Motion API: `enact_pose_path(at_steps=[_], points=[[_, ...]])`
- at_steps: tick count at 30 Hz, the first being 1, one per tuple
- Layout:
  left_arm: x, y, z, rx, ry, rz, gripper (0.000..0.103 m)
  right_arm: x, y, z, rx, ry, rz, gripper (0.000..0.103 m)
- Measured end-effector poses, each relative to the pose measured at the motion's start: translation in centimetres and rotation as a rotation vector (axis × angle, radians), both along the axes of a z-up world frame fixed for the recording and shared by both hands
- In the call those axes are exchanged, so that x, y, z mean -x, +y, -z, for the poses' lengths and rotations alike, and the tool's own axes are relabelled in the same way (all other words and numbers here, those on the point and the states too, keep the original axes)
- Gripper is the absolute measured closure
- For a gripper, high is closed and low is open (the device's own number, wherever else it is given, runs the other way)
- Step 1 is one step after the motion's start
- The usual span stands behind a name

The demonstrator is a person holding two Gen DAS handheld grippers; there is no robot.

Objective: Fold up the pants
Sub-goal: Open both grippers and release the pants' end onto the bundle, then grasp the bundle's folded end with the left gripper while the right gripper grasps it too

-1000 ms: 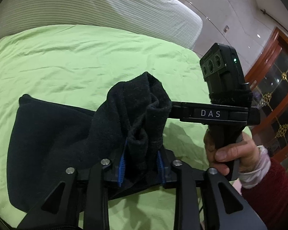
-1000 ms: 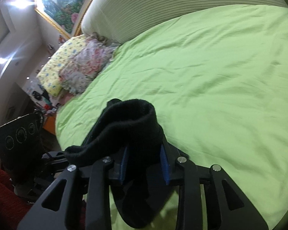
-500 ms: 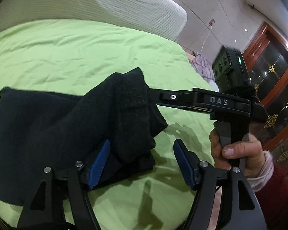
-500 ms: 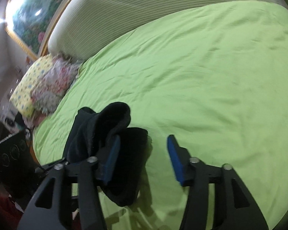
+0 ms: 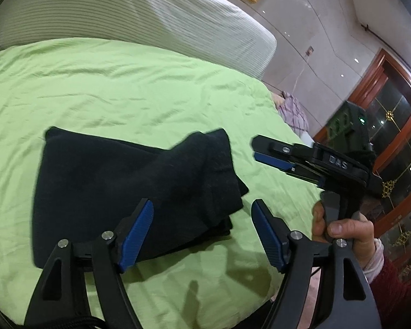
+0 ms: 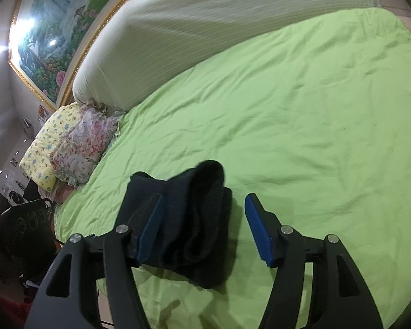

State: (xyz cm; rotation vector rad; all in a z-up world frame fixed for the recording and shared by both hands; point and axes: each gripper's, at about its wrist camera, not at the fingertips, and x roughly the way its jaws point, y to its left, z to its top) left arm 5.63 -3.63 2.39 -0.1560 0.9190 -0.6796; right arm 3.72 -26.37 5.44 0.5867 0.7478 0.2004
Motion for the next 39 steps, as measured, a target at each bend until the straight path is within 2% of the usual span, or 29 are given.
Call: enact_pose_path(at_steps=[7, 13, 17, 20, 27, 30, 31, 32, 33, 34, 35, 36, 38, 39], points=[[-1.3, 3.5, -1.4, -0.019, -0.033, -0.101, 0.024, 1.2, 1.9, -1.6, 0.075, -0.026, 0.075, 0.032], [-3.6, 5.4, -1.1, -0.047, 0.0, -0.16, 0.023, 1.3, 3.6, -1.4, 0.131, -0.017, 0.088, 0.026], [-5.4, 5.7, -0.6, -0.093, 0.015, -0.158, 0.02, 1.2, 4.5, -0.6, 0.116, 0.006, 0.07, 0.026], [-7.4, 5.9, 0.6, -0.131, 0.057, -0.176, 0.02, 1.0, 5.0, 0.1, 0.12, 0.027, 0.059, 0.026], [-10.4, 5.9, 3.0, -0.142, 0.15, -0.184, 0.02, 0.3, 5.0, 1.9, 0.11, 0.082, 0.069, 0.026], [-10.4, 5.7, 4.1, -0.147, 0.148, -0.204, 0.02, -0.1, 5.4, 3.0, 0.074, 0.096, 0.069, 0.026], [-10.4, 5.4, 4.1, -0.151, 0.146, -0.205, 0.021, -0.3, 5.5, 3.4, 0.062, 0.104, 0.062, 0.03], [-10.3, 5.2, 4.2, -0.161, 0.137, -0.202, 0.024, -0.4, 5.6, 3.8, 0.049, 0.106, 0.057, 0.053], [-10.2, 4.9, 4.2, -0.186, 0.116, -0.202, 0.028, -0.6, 5.6, 4.1, 0.039, 0.118, 0.061, 0.064], [-10.1, 4.7, 4.3, -0.224, 0.1, -0.199, 0.046, -0.5, 5.5, 4.1, 0.039, 0.116, 0.07, 0.066], [-10.1, 4.6, 4.5, -0.265, 0.092, -0.197, 0.063, -0.5, 5.6, 3.8, 0.041, 0.107, 0.066, 0.075], [-10.2, 4.7, 4.5, -0.28, 0.092, -0.196, 0.069, -0.5, 5.6, 3.5, 0.036, 0.093, 0.054, 0.079], [-10.3, 5.6, 4.1, -0.24, 0.103, -0.186, 0.089, -0.2, 5.5, 2.6, 0.015, 0.072, 0.037, 0.082], [-10.3, 6.0, 3.8, -0.217, 0.105, -0.18, 0.09, 0.0, 5.5, 2.3, 0.0, 0.062, 0.032, 0.083]])
